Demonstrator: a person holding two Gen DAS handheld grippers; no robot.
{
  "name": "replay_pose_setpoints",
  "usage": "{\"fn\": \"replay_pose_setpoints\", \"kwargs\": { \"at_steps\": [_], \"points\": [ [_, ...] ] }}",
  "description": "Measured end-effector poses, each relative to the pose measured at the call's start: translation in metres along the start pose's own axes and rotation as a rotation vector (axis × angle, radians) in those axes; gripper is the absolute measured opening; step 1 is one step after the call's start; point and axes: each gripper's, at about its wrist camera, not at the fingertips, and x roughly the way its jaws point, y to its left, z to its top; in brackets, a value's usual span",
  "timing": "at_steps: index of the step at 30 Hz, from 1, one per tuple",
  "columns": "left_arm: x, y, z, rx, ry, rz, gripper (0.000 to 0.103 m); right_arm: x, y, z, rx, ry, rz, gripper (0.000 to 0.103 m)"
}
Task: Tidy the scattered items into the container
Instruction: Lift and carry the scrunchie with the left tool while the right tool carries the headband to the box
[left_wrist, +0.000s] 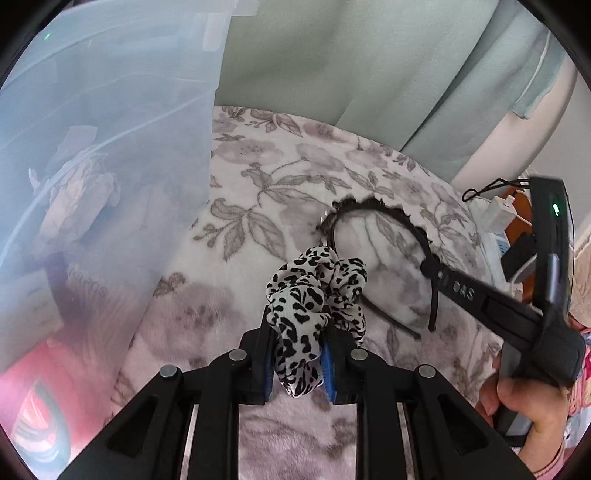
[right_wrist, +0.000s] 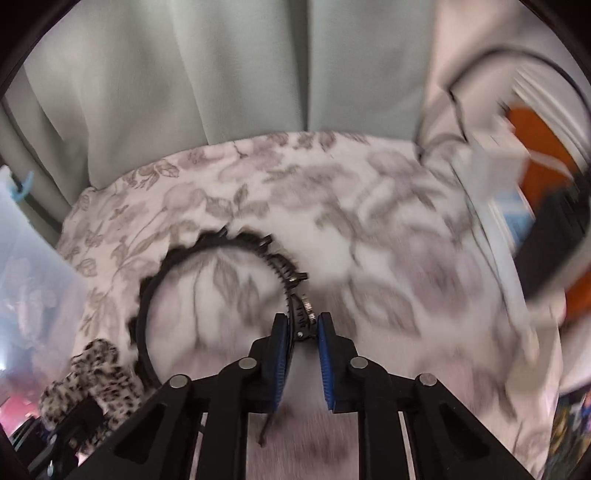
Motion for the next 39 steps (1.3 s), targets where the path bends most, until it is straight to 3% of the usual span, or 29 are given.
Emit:
{"fn": "replay_pose_setpoints", "kwargs": {
  "at_steps": [7, 15, 24, 34, 39],
  "points": [
    [-0.027, -0.009, -0.017, 0.032, -0.011, -0.001, 0.022, -0.042, -0.05, -0.057, 0.215, 0.016, 0.11, 0.018],
    [-0.069, -0.017, -0.03, 0.064, -0.066, -0.001, 0.022, -0.074, -0.093, -0.098, 0.456, 0.012, 0.248, 0.018],
    [-0.109, -0.022, -0.039, 0.085, -0.126, 0.012, 0.022, -0.112, -0.099, -0.112, 0.493, -0.046, 0.305, 0.013],
    [-0.131, -0.01, -0.047, 0.073, -0.155, 0.04, 0.022, -0.112, -0.11, -0.134, 0.521, -0.02, 0.324, 0.013],
    [-0.131, -0.008, -0.047, 0.067, -0.157, 0.053, 0.022, -0.104, -0.111, -0.138, 0.519, -0.001, 0.256, 0.016]
  ]
}}
